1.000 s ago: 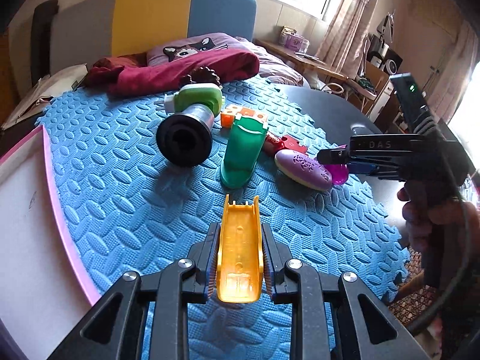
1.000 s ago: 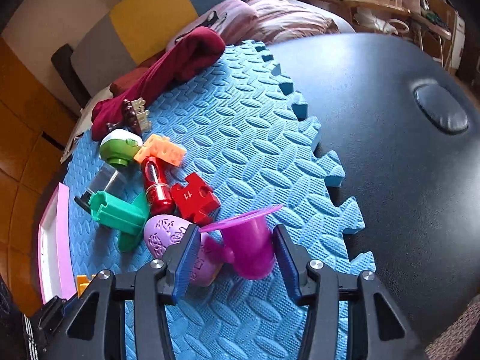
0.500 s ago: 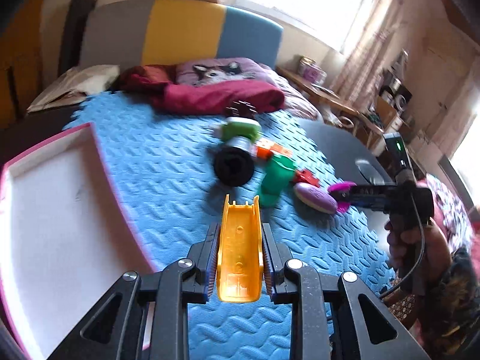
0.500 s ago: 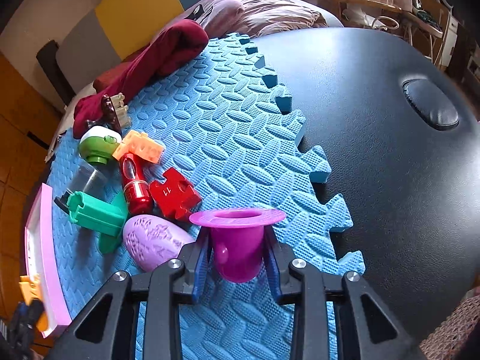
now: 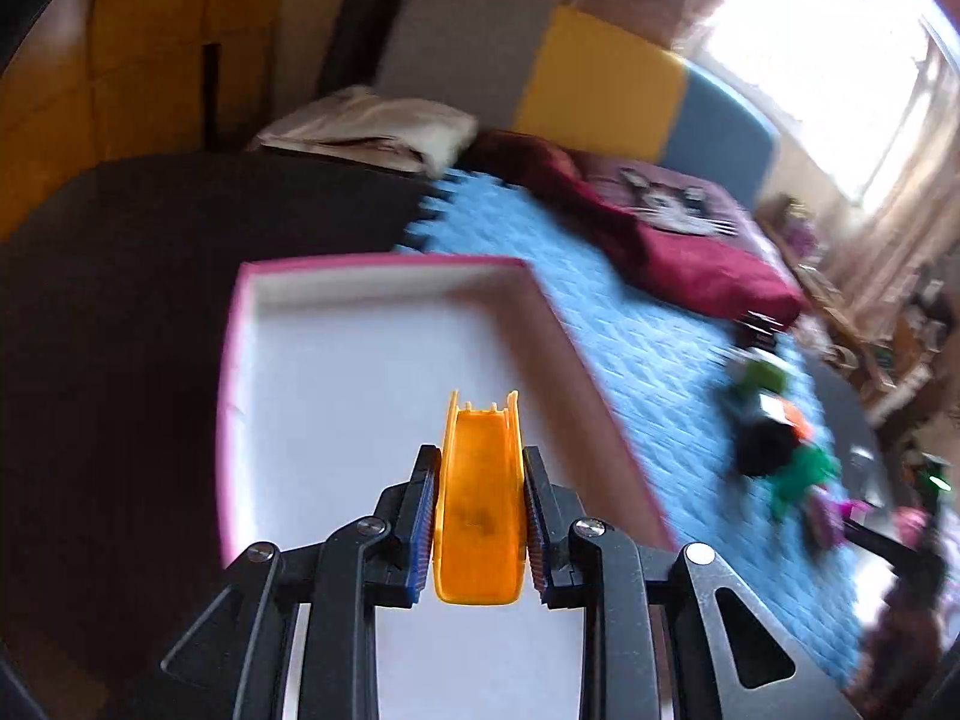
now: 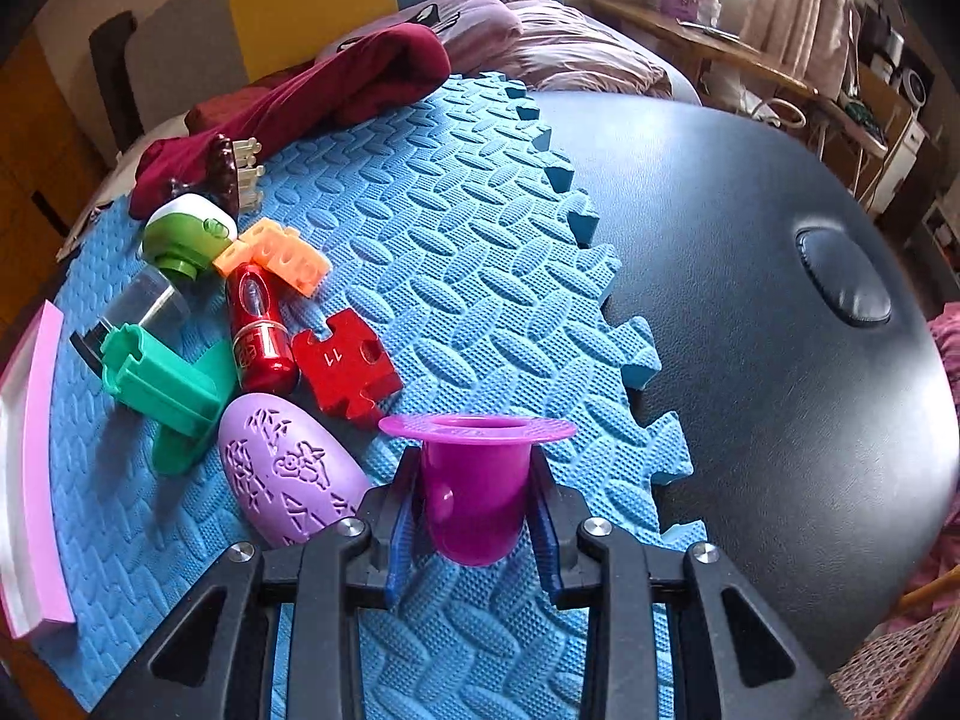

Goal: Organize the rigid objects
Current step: 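Carry the orange slide piece into the white tray and open the left tool, then carry the magenta cup into the white tray and open the right tool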

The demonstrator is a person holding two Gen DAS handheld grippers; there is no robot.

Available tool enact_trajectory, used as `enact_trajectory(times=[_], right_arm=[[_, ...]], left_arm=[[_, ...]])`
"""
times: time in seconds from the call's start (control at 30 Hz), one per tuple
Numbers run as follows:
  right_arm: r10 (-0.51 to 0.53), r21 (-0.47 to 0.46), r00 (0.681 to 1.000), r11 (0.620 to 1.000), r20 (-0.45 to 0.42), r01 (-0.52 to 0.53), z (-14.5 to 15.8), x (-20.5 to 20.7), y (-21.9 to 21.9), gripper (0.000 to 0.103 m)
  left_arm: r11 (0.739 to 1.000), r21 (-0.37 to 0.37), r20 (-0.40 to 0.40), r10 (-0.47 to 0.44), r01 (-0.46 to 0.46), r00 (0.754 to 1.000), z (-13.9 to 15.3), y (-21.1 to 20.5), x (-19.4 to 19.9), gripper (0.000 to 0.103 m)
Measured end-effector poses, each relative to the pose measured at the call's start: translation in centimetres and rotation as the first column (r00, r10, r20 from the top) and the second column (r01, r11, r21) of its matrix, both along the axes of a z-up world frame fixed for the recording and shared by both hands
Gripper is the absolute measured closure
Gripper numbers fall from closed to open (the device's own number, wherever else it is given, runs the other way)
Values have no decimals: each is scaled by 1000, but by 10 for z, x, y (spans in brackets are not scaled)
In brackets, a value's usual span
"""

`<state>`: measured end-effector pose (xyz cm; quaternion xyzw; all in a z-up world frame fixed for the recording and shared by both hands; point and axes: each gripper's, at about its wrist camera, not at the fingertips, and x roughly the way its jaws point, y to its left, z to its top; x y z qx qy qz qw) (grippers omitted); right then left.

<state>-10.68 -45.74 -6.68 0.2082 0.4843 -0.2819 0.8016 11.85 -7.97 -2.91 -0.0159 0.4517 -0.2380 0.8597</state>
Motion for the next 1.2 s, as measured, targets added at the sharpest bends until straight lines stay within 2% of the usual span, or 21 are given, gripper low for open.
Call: enact_trajectory(times=[0.37, 0.43, 0.47, 0.5, 0.53, 0.7, 0.97, 1.2], right_arm=[[13, -31, 1000, 999, -8, -14, 1, 2, 2, 71], [16, -35, 1000, 999, -9, -17, 2, 2, 3, 71], [17, -36, 1000, 999, -9, -18, 2, 2, 3, 71], [17, -36, 1000, 999, -9, -18, 2, 2, 3, 71], [18, -37, 1000, 999, -9, -18, 2, 2, 3, 71], [20, -42, 1000, 999, -10, -20, 2, 3, 3, 71], [24, -53, 1000, 998, -12, -25, 2, 3, 4, 71], [27, -53, 1000, 998, -8, -27, 3, 3, 5, 71]], left_arm=[[998, 40, -29, 49, -48, 998, -20, -20, 52, 76], [998, 40, -32, 57, -56, 998, -20, -22, 54, 72], [998, 37, -31, 59, -58, 998, -20, -22, 53, 61], [997, 39, -21, 71, -70, 997, -18, -19, 51, 50], [995, 41, -2, 86, -86, 996, -16, -16, 46, 47], [994, 65, 43, 83, -86, 996, -9, -8, 19, 47], [992, 115, 100, 32, -43, 995, -4, -7, -48, 46], [990, 130, 139, 30, -48, 990, 1, -6, -78, 43]])
